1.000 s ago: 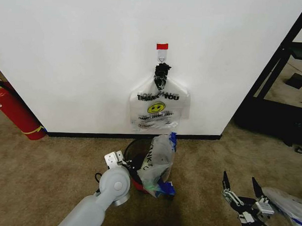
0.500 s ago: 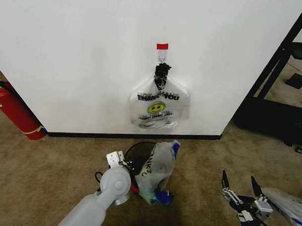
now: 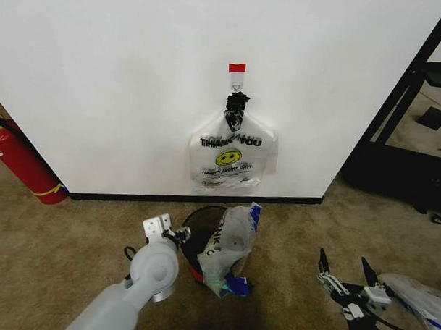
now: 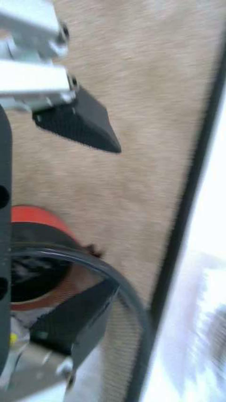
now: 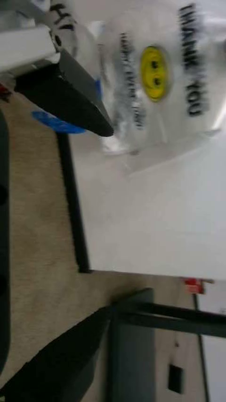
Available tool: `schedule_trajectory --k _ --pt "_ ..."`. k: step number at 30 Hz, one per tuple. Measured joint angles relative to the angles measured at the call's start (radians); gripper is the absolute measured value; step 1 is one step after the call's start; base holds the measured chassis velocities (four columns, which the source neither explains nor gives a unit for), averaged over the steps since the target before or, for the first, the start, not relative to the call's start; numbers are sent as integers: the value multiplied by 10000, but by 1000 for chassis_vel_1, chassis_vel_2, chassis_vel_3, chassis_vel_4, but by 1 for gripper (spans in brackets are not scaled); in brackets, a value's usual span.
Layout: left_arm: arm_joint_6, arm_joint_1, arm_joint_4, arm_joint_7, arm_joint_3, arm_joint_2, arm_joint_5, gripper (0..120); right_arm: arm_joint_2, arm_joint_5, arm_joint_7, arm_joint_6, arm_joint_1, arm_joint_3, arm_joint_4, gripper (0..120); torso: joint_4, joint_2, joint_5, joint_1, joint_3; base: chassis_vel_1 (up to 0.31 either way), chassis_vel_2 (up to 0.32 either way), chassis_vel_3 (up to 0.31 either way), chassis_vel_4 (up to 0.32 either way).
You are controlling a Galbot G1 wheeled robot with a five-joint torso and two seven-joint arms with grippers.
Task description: Pick up the garbage bag from the wall and place it over the trash bin.
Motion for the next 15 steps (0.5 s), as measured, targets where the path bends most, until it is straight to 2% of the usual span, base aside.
schedule_trajectory --k 2,3,4,6,8,10,11,12,14,15 --pt "-54 330 -499 694 -63 289 830 95 -389 -74 512 -1077 384 -476 360 100 4 0 1 0 0 0 0 0 0" --pt "-62 370 -554 762 -64 315 909 97 -481 -68 643 -1298 483 -596 430 100 7 0 2 0 0 0 0 0 0" --pt "-135 749 -1062 1362 -26 561 1590 100 -923 72 1268 -2358 1043 -1260 686 100 8 1 0 0 0 0 0 0 0" --pt "-143 852 -1213 1522 7 624 1770 100 -1041 182 1456 -2727 1256 -1478 745 100 9 0 1 -1 0 0 0 0 0" --pt "-136 911 -1493 1978 360 802 2258 100 -1221 647 1833 -3841 1769 -1948 952 100 20 0 7 -1 0 0 0 0 0" --pt "-131 604 -1440 2276 797 865 2497 100 -1182 893 1980 -4392 1849 -2055 1100 100 9 0 -1 0 1 0 0 0 0" --pt "-131 488 -1435 2431 957 889 2669 100 -1181 1077 2050 -4746 1979 -2138 1108 100 -16 0 -10 0 0 0 0 0 0" --pt "-125 470 -1451 2534 1074 930 2777 100 -1263 1327 2099 -5094 2328 -2314 976 100 -11 0 4 0 0 0 0 0 0" --pt "-110 481 -1495 2579 1100 989 2808 100 -1411 1750 2166 -5544 2934 -2550 716 100 5 0 3 0 0 0 0 0 0" --pt "-110 481 -1495 2579 1100 989 2808 100 -1411 1750 2166 -5544 2934 -2550 716 100 5 0 3 0 0 0 0 0 0"
